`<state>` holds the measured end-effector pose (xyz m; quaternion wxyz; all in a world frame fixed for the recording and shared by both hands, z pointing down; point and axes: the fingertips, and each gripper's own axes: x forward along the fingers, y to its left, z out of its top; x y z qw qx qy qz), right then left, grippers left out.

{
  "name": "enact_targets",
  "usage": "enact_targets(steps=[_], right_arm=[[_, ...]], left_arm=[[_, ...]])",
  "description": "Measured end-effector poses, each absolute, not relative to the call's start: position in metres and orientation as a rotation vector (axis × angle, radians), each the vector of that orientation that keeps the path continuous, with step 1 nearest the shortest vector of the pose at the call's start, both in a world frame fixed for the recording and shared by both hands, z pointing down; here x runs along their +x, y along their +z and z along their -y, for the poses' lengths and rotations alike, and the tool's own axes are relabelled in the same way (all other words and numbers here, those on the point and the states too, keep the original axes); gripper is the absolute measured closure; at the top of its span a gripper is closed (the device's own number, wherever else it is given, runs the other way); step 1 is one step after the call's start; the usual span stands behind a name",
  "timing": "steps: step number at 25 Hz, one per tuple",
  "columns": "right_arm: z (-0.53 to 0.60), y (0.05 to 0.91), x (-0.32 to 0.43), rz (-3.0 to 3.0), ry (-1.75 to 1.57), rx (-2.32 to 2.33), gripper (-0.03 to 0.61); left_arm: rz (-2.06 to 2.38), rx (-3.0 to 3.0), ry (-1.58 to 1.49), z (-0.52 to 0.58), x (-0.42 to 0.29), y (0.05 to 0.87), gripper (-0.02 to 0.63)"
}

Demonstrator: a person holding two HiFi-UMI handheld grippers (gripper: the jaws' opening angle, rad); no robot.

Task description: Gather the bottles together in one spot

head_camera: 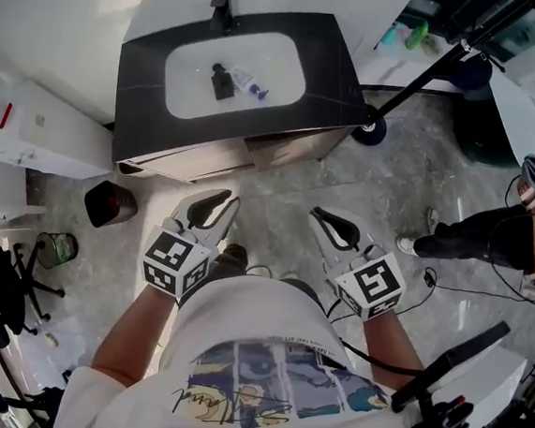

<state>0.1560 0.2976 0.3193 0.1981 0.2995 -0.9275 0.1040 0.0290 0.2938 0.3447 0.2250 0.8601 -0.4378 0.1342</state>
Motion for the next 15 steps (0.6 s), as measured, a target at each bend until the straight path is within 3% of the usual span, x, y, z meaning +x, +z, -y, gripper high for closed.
enact_targets(steps=[8,15], right_arm=[[-0.253,0.319,0.062,2.596,0.288,0.852,0.551],[-0.23,0.322,0.043,2.574,0.31,0.839,0.545]], left_arm=[[1.217,2.324,0.431,-0.234,-0.069,0.355,0.528],[1.262,2.262,0.359,-0.184,-0.097,0.365,0.518]])
